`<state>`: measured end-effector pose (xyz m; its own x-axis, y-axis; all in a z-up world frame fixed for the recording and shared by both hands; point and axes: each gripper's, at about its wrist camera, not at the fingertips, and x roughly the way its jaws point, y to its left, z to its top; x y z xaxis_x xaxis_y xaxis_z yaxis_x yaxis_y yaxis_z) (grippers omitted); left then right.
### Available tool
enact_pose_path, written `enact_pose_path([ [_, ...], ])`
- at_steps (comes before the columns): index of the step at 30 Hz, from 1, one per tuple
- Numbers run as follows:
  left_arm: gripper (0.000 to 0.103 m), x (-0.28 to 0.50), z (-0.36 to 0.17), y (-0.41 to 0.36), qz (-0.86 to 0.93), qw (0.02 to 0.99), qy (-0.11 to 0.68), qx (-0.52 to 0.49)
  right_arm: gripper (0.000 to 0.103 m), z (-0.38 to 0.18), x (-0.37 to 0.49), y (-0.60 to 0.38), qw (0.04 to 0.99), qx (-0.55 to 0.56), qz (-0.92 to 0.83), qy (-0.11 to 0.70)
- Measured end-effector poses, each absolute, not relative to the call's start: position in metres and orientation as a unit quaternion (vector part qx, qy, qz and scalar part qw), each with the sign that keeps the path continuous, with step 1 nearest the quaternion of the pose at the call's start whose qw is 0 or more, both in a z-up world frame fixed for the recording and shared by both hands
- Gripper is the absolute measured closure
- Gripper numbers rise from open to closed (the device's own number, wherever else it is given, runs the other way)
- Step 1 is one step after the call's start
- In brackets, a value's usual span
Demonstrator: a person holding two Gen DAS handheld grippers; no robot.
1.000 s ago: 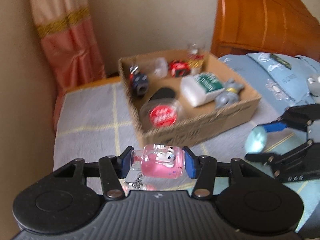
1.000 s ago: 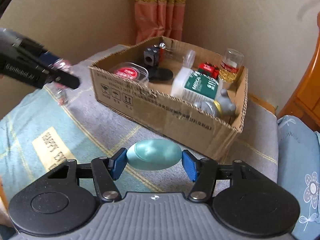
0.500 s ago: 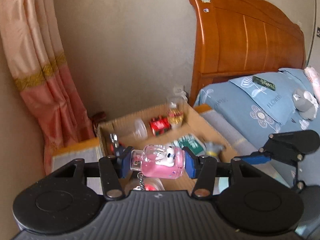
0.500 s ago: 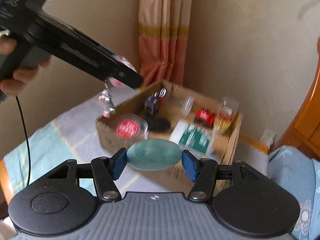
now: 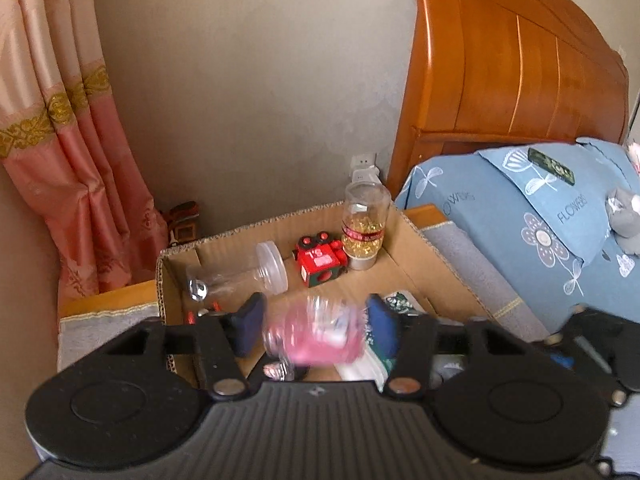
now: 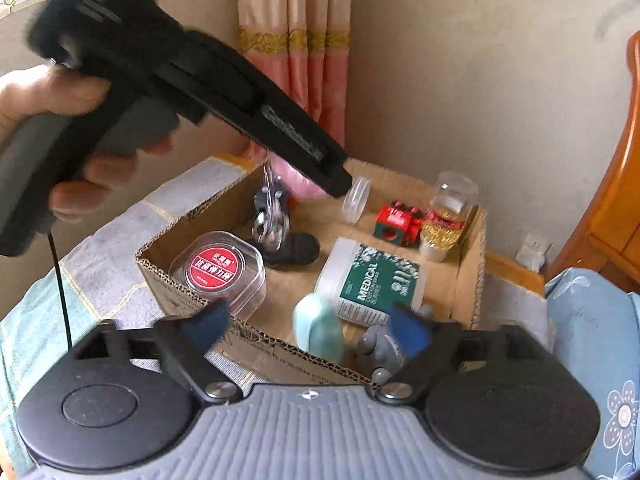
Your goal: Organize rigid objects
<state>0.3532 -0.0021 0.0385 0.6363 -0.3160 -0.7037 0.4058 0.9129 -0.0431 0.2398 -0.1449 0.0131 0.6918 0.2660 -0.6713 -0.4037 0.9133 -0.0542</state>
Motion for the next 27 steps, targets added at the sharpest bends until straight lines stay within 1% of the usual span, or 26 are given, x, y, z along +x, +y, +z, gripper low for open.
enact_pose_path([
  [1, 0.010, 0.351, 0.040, -0.001, -0.194, 0.908, 0.368, 0.058, 0.000, 0.014, 0.238, -0.146, 0.916, -0.099, 0.182, 0.345],
  [2, 0.007, 0.347, 0.042, 0.000, -0.184, 0.915, 0.354, 0.057, 0.000, 0.016, 0.236, -0.147, 0.917, -0.096, 0.181, 0.343],
  [5, 0.006, 0.333, 0.050, 0.005, -0.178, 0.929, 0.317, 0.065, 0.000, 0.023, 0.229, -0.148, 0.919, -0.093, 0.169, 0.345],
  [8, 0.005, 0.315, 0.055, 0.010, -0.172, 0.934, 0.306, 0.072, 0.000, 0.027, 0.225, -0.151, 0.918, -0.086, 0.151, 0.356],
  [10, 0.002, 0.298, 0.056, 0.016, -0.167, 0.936, 0.300, 0.073, 0.000, 0.030, 0.219, -0.152, 0.919, -0.083, 0.133, 0.362],
  [13, 0.001, 0.270, 0.054, 0.024, -0.157, 0.939, 0.298, 0.068, 0.000, 0.033, 0.212, -0.154, 0.919, -0.078, 0.093, 0.376],
  [24, 0.001, 0.182, 0.022, 0.032, -0.079, 0.925, 0.371, 0.022, 0.000, 0.024, 0.172, -0.166, 0.912, 0.003, -0.021, 0.409],
  [27, 0.001, 0.167, 0.022, 0.027, -0.070, 0.923, 0.377, 0.030, 0.000, 0.021, 0.162, -0.161, 0.908, 0.002, -0.029, 0.418],
])
